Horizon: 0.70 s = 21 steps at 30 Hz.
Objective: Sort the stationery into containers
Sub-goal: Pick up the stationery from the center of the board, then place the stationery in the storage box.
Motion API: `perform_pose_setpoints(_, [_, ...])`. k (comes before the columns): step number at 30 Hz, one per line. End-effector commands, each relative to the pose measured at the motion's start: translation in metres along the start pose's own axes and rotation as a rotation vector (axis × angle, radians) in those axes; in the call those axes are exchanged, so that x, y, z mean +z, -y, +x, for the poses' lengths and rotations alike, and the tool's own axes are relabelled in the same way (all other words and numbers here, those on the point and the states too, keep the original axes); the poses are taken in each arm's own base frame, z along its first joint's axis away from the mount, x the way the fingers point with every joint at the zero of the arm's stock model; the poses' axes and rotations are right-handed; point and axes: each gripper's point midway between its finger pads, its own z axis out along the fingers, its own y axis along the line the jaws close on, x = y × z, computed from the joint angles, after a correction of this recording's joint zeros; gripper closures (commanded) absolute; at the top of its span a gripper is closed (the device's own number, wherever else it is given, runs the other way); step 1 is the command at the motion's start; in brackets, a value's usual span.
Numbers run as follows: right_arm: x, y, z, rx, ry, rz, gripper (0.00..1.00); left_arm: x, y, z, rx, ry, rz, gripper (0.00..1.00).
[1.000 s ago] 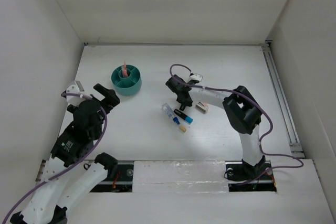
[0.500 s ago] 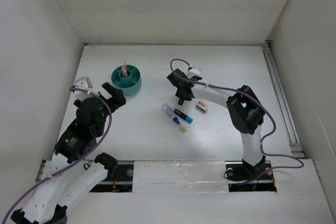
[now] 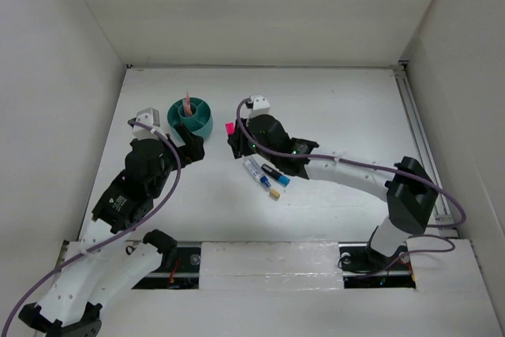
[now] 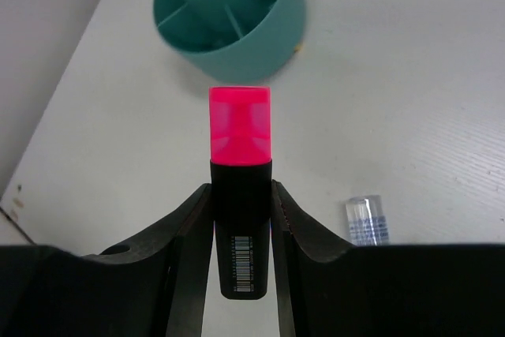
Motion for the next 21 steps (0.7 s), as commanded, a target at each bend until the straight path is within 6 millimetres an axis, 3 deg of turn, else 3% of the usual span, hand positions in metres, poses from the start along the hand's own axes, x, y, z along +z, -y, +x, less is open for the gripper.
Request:
perform_pose_setpoints(1, [-0.017, -0.037, -0.01, -0.185, 0.11, -0.209, 1.0, -0.001, 0.002, -0.01, -0.042, 0.039, -0.001, 0.0])
perform_pose_setpoints(3, [-0.032, -0.057, 0.0, -0.247, 0.131, -0.292, 1.0, 0.0, -0.002, -0.013, -0.053, 0.047, -0.03, 0.0])
perform_pose_setpoints(4, [-0.04, -0.058, 0.006, -0.27, 0.141, -0.311, 1.0, -0.001, -0.003, -0.01, -0.06, 0.039, -0.037, 0.0])
perform_pose_setpoints(8, [-0.059, -0.079, 0.0, -0.288, 0.238, -0.386, 1.0, 0.003, -0.002, -0.006, -0.053, 0.017, -0.036, 0.0])
perform_pose_setpoints(11, [-0.058, -0.082, 0.002, -0.295, 0.247, -0.389, 1.0, 0.004, 0.007, -0.001, -0.053, -0.013, 0.005, 0.0])
perform_pose_setpoints(17, [-0.06, -0.099, -0.017, -0.287, 0.321, -0.417, 1.0, 0.008, 0.027, 0.011, -0.017, -0.085, 0.109, 0.0])
perform_pose_setpoints(19, [-0.053, -0.101, -0.014, -0.29, 0.313, -0.414, 1.0, 0.007, 0.029, 0.012, -0.017, -0.091, 0.118, 0.0])
perform_pose_setpoints(21, [-0.059, -0.113, -0.011, -0.304, 0.316, -0.471, 1.0, 0.007, 0.03, 0.013, -0.017, -0.096, 0.126, 0.0])
